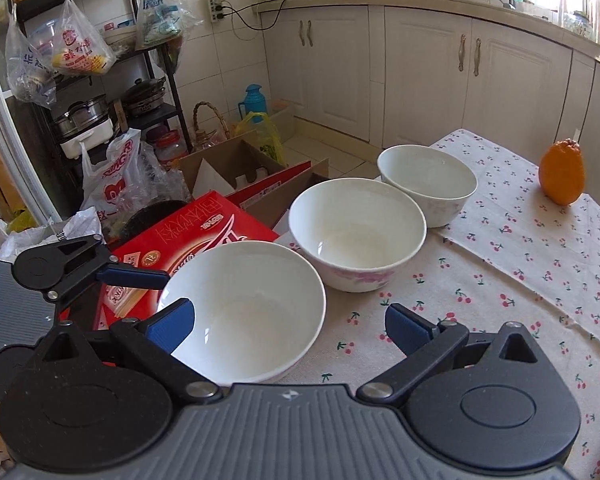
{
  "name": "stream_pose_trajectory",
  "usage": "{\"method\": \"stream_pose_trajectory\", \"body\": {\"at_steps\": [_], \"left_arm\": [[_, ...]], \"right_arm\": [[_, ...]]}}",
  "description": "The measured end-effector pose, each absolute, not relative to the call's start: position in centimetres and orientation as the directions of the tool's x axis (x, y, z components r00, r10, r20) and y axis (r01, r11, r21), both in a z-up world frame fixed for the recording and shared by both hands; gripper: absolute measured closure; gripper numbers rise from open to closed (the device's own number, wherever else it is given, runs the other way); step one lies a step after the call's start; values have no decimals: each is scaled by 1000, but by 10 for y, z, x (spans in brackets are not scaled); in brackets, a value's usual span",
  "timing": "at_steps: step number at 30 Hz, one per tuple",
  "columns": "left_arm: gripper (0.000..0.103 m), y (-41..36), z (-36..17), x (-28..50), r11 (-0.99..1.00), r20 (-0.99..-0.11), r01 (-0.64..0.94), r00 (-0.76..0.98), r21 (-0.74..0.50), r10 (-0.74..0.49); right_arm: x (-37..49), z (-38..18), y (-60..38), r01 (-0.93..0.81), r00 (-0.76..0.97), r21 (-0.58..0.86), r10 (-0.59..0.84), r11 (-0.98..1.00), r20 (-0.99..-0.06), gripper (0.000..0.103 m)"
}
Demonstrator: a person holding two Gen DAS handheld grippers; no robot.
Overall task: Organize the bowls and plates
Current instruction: 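Grip the pink-floral white bowl's rim with the right gripper while the left gripper grips it too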
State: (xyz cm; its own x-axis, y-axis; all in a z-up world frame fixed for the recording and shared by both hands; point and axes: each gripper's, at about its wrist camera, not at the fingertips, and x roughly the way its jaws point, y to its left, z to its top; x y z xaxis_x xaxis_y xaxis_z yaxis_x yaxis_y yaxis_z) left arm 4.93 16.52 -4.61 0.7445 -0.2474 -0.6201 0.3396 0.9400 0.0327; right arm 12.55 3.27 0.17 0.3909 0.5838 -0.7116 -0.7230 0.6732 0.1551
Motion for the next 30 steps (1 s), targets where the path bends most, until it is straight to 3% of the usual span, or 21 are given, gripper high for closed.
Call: {"method": "stream_pose_trajectory", "body": {"at_steps": [3,5,9,17,30], "left_arm": [[1,166,-46,53,938,-616,344,745,27,-256],[2,167,-45,55,934,-611,356,745,23,-269],[3,165,-44,57,928,-608,372,742,26,-281],[17,165,-46,59,922,-618,386,730,19,-293],[17,150,-35,62,911,-621,411,724,39,-300]], "right_arm": [[128,-2,37,-729,358,186,599,658,-716,5],[131,-5,39,-730,342,198,600,655,-723,13],[139,-11,42,-721,313,234,607,653,-731,17],[146,-17,40,-716,271,280,624,639,-733,35],[144,-10,23,-695,296,288,626,659,-721,36]]}}
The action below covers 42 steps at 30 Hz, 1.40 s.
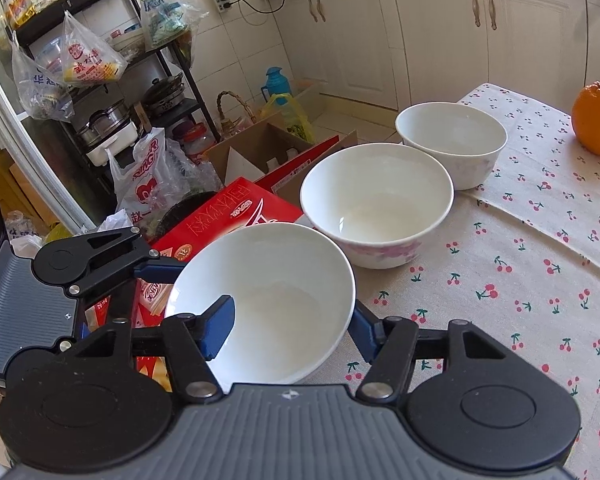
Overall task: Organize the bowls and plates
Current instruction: 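Grip the pink-floral white bowl's rim with the right gripper while the left gripper grips it too, then lift the pink-floral bowl with both grippers and carry it toward the plate stack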
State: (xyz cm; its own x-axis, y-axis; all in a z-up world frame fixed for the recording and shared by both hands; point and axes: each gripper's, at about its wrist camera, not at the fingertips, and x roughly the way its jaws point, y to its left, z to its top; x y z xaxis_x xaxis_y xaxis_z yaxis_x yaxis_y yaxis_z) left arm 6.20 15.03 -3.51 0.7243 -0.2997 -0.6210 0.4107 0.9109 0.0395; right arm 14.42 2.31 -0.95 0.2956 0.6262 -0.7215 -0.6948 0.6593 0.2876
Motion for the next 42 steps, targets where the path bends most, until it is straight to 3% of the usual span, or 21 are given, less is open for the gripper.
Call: {"method": "stream_pose_trajectory", "body": {"at_steps": [22,42], "left_arm": [[17,51,-30,100,771,-588,637,630,16,-508],[17,26,-44,118,747,-615,664,579,-26,-536]], "right_arm": [[134,5,-92,-495,504,213,478,842,-719,36],[141,-11,-120,-418,519,221,432,881,-738,35]]}}
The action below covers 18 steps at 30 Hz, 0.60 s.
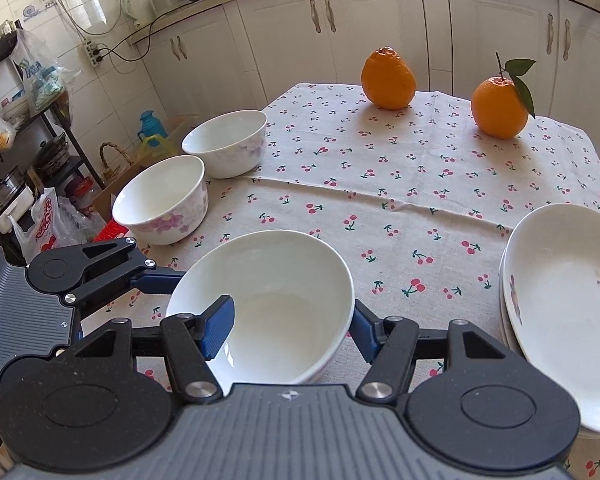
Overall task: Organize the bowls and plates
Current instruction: 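Lift the pink-floral bowl with both grippers and carry it toward the plate stack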
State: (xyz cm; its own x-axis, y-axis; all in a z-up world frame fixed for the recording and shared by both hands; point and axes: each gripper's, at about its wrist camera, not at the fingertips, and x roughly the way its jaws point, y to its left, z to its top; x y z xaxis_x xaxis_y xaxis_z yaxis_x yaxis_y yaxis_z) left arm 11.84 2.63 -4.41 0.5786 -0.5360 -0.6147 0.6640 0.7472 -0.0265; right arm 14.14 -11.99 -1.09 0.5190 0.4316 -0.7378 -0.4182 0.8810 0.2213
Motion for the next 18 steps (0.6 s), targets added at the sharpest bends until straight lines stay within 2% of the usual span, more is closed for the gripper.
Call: {"method": "stream_pose_trajectory", "body": {"at_steps": [5,7,9,11,18], "left_arm": [[17,25,-45,119,747,-615,664,578,-27,-536],[17,25,-45,119,747,-614,664,580,-24,-535],[12,24,-45,118,747,-611,665,585,-16,-534],[5,25,-45,117,746,-608,666,586,-14,-535],[3,39,-40,108,763,-607,645,590,-42,-532]], "right_arm": [[143,-13,-121,-413,518,220,426,884,-741,35],[142,-13,-121,-414,518,225,432,882,-739,31],[141,-12,-120,-419,523,227,438,879,-731,23],[140,-9,-119,-421,541,213,433,881,-721,3],[138,-2,-115,-427,566,184,421,885,-709,0]]}}
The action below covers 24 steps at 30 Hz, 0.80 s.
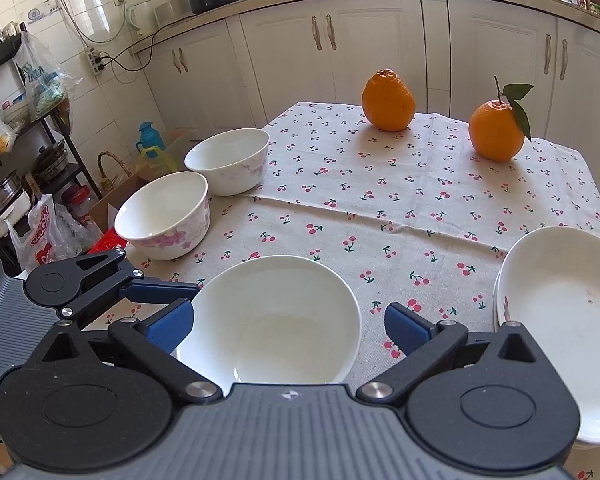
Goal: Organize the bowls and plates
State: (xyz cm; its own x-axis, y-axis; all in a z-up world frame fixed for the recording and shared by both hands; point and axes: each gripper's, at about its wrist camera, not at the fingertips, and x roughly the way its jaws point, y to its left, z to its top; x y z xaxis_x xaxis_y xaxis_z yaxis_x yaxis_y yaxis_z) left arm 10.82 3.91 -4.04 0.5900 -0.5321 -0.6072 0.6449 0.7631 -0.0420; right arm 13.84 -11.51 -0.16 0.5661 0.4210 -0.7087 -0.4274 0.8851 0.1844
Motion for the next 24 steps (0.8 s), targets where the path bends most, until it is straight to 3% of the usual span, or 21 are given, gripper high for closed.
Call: {"method": "stream_pose_trajectory", "body": {"at_steps": [24], "left_arm": [[3,151,-32,113,922,-595,382,755,59,-275]], "right_arm": [[158,22,-34,-620,522,53,462,783,-717,0]]}}
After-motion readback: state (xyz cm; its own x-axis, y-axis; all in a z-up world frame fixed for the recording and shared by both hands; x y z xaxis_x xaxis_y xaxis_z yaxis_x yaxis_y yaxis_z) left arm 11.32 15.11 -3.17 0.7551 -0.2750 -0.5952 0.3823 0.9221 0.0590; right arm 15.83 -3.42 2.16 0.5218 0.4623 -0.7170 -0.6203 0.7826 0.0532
